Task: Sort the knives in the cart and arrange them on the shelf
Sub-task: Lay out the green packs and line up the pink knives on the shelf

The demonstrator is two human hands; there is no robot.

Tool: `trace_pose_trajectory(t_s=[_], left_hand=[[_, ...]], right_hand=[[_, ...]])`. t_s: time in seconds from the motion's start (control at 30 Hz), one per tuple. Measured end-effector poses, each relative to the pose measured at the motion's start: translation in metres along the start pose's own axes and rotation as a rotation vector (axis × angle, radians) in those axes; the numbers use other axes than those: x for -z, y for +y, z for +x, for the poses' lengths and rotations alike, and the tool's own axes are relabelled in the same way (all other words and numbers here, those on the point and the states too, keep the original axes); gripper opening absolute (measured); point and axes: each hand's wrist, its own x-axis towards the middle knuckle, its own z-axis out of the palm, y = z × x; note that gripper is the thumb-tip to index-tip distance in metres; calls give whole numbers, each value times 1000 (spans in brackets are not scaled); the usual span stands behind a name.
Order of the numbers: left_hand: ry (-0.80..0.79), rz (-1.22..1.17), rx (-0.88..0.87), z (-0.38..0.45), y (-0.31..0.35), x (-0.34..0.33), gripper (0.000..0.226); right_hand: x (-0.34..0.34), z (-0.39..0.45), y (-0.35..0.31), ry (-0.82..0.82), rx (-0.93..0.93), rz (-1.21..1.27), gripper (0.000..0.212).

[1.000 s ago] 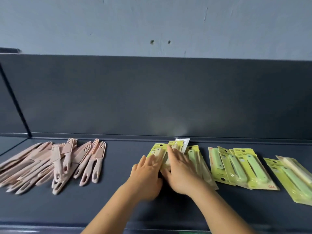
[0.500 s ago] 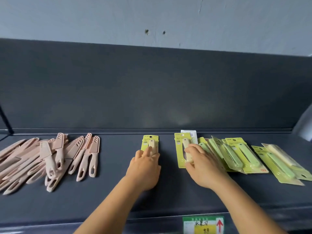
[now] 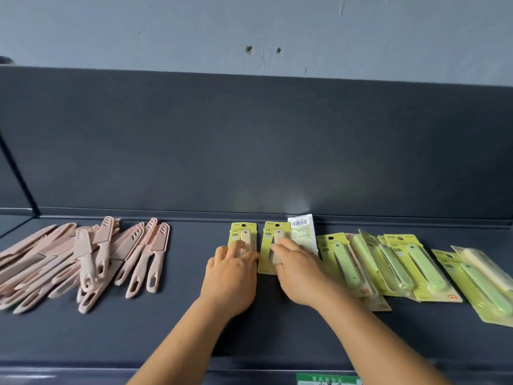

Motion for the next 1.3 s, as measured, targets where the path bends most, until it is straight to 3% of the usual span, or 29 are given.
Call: trace_pose_trajectory(t_s=[0.1,0.2,0.33,0.43,0.57,0.87,1.03,1.17,1.3], left_hand=[[59,-5,4,3,-3,-3,42],[53,-36,-130,8,2,-6,45],[-47,-9,-207,15,7,-15,50],[2,-61,-216,16,6,-20,45],[39,-100,-210,16,8,-20,37],[35,-165,-224,20,7,-23,27],[3,-134,-226,16,8,-15,40],[-2,-135,-257,12,16,-7,76],[-22,-91,-317,13,27,-3,65]], right_hand=[[-3,5,5,-10,31,31,44],[-1,3,12,51,30,95,49],[2,2,22,165,-213,47,55],[0,4,24,91,-322,77,56],[0,10,21,154,-424,213,62],[15,7,20,260,-511,448,33],[23,-1,27,319,-538,557,31],[21,-1,27,323,-556,690,25],[15,2,27,315,-509,751,30]])
